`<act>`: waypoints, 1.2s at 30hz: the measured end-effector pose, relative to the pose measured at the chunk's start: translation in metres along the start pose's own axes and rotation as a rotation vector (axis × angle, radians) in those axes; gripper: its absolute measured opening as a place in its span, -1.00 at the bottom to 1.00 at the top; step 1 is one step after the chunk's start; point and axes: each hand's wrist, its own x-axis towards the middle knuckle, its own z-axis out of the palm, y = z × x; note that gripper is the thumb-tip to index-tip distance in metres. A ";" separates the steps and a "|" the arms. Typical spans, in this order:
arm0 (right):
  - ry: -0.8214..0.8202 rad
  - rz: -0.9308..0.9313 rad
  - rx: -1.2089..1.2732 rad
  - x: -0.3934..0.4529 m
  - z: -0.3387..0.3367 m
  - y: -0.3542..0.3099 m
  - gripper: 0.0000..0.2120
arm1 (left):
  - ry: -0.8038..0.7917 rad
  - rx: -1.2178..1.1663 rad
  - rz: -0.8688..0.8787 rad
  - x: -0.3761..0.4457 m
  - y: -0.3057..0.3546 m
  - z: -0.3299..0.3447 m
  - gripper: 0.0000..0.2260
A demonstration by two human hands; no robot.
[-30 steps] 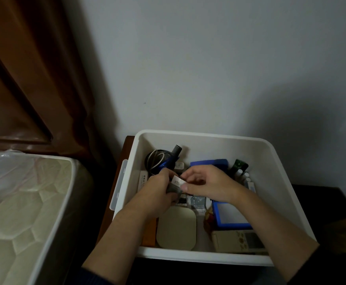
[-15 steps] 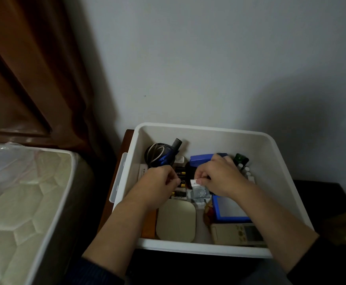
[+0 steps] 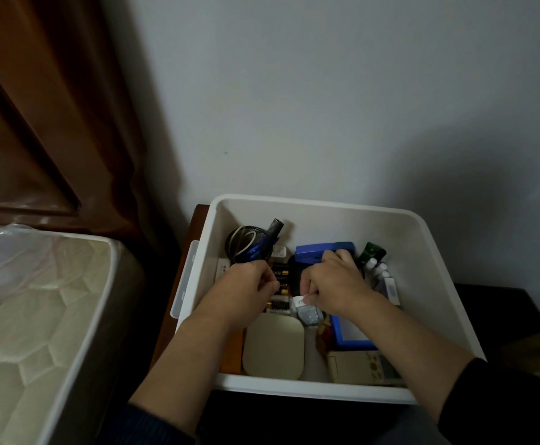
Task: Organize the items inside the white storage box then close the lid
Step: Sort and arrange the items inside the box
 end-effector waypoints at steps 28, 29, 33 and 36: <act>0.241 0.217 -0.024 -0.013 -0.017 0.000 -0.73 | 0.204 -0.132 0.153 -0.012 0.012 -0.007 -0.87; 0.286 0.240 0.023 -0.018 -0.022 0.003 -0.70 | 0.280 -0.145 0.188 -0.017 0.016 -0.010 -0.84; 0.470 0.280 0.224 -0.046 -0.046 0.009 -0.52 | 0.530 -0.209 0.266 -0.047 0.031 -0.025 -0.71; 0.589 0.237 0.528 -0.072 -0.063 0.001 -0.46 | 0.651 -0.225 0.291 -0.078 0.033 -0.038 -0.72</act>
